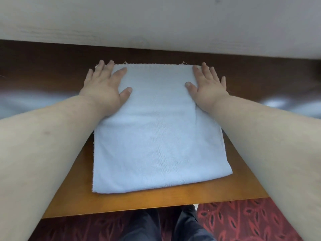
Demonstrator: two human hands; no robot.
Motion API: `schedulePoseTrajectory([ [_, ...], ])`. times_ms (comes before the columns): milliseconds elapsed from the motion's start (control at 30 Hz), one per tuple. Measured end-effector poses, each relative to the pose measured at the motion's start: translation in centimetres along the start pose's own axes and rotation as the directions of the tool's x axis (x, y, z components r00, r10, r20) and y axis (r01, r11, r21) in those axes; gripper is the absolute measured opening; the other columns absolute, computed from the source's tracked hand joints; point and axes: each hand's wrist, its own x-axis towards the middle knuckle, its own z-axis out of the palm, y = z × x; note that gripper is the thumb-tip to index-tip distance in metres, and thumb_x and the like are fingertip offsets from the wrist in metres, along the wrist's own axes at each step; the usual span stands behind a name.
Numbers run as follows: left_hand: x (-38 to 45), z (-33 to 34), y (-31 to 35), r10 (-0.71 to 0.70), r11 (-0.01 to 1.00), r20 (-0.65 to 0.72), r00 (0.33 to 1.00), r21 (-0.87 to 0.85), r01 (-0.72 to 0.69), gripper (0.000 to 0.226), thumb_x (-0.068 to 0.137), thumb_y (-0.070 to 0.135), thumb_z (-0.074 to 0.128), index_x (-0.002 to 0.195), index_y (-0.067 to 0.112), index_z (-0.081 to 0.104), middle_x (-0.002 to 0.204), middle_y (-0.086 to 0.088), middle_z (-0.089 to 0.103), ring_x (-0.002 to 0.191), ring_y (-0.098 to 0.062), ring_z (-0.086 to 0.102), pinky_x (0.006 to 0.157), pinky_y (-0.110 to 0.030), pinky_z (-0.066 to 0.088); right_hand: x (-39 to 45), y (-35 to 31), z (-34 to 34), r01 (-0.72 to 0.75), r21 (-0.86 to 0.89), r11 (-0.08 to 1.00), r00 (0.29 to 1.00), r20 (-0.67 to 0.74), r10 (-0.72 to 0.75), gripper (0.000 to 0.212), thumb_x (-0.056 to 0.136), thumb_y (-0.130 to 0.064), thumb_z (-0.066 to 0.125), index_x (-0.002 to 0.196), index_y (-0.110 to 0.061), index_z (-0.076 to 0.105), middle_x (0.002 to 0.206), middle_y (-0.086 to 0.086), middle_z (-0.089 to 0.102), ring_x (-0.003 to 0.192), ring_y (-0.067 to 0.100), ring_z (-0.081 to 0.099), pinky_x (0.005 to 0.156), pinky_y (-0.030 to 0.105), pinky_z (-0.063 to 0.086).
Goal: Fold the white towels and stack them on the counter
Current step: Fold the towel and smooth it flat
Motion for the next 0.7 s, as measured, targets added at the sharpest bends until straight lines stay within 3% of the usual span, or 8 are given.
schedulePoseTrajectory([
  [133,-2.6,-1.1,0.8,-0.046,0.999,-0.083,0.995,-0.024,0.044,0.079,0.088,0.068,0.034,0.154,0.034,0.006,0.163,-0.01,0.003,0.149,-0.034,-0.003,0.12,-0.049,0.002,-3.2,-0.2,-1.0,0.073,0.173,0.982,0.994,-0.087,-0.058,0.079,0.096,-0.057,0.044,0.159,-0.027,0.006,0.167,0.002,-0.003,0.153,0.021,-0.005,0.122,0.05,-0.001],
  [167,-4.4,-1.4,1.3,-0.018,0.999,-0.108,0.994,-0.052,0.012,0.076,0.088,0.064,0.039,0.152,0.033,0.014,0.161,-0.009,0.01,0.148,-0.035,0.005,0.12,-0.049,0.009,-5.0,-0.1,-1.0,0.137,0.166,0.977,0.988,-0.094,-0.123,0.077,0.096,-0.056,0.045,0.159,-0.026,0.011,0.167,0.003,0.003,0.153,0.021,-0.002,0.123,0.05,0.001],
  [233,-9.7,-1.6,2.5,0.129,0.973,-0.133,0.983,-0.176,-0.152,0.056,0.088,0.052,0.05,0.138,0.029,0.043,0.142,-0.011,0.04,0.132,-0.036,0.037,0.108,-0.048,0.034,-9.9,0.6,-0.2,0.302,0.17,0.938,0.952,-0.098,-0.289,0.068,0.095,-0.054,0.049,0.154,-0.025,0.032,0.161,0.003,0.028,0.151,0.022,0.014,0.122,0.05,0.013],
  [300,-15.9,-0.9,3.5,0.308,0.909,-0.123,0.943,-0.253,-0.33,0.032,0.087,0.043,0.059,0.114,0.027,0.061,0.108,-0.004,0.059,0.101,-0.03,0.058,0.085,-0.041,0.048,-15.6,1.7,1.0,0.461,0.219,0.86,0.887,-0.13,-0.443,0.052,0.091,-0.051,0.056,0.135,-0.024,0.057,0.136,0.002,0.056,0.134,0.021,0.042,0.112,0.046,0.036],
  [400,-23.1,0.5,3.5,0.412,0.886,0.01,0.911,-0.235,-0.399,0.027,0.084,0.045,0.069,0.101,0.025,0.069,0.091,0.003,0.063,0.083,-0.025,0.06,0.075,-0.039,0.051,-21.6,4.6,3.0,0.55,0.173,0.817,0.833,-0.043,-0.551,0.041,0.084,-0.051,0.063,0.11,-0.021,0.068,0.107,0.0,0.064,0.108,0.019,0.054,0.097,0.037,0.043],
  [500,-25.9,1.7,2.6,0.341,0.928,0.056,0.938,-0.18,-0.326,0.033,0.077,0.046,0.077,0.102,0.025,0.069,0.092,0.006,0.063,0.087,-0.024,0.057,0.08,-0.041,0.049,-24.0,6.8,4.4,0.556,0.063,0.829,0.822,0.103,-0.56,0.039,0.079,-0.044,0.077,0.11,-0.022,0.07,0.109,-0.001,0.064,0.109,0.026,0.057,0.098,0.044,0.045],
  [700,-25.9,1.8,1.5,0.155,0.973,-0.004,0.988,-0.174,-0.153,0.027,0.076,0.03,0.081,0.098,0.018,0.07,0.093,0.0,0.065,0.085,-0.03,0.058,0.075,-0.044,0.052,-22.5,8.3,3.5,0.425,0.025,0.905,0.905,-0.001,-0.425,0.033,0.079,-0.026,0.08,0.109,-0.018,0.07,0.11,0.003,0.064,0.106,0.033,0.057,0.094,0.046,0.047],
])
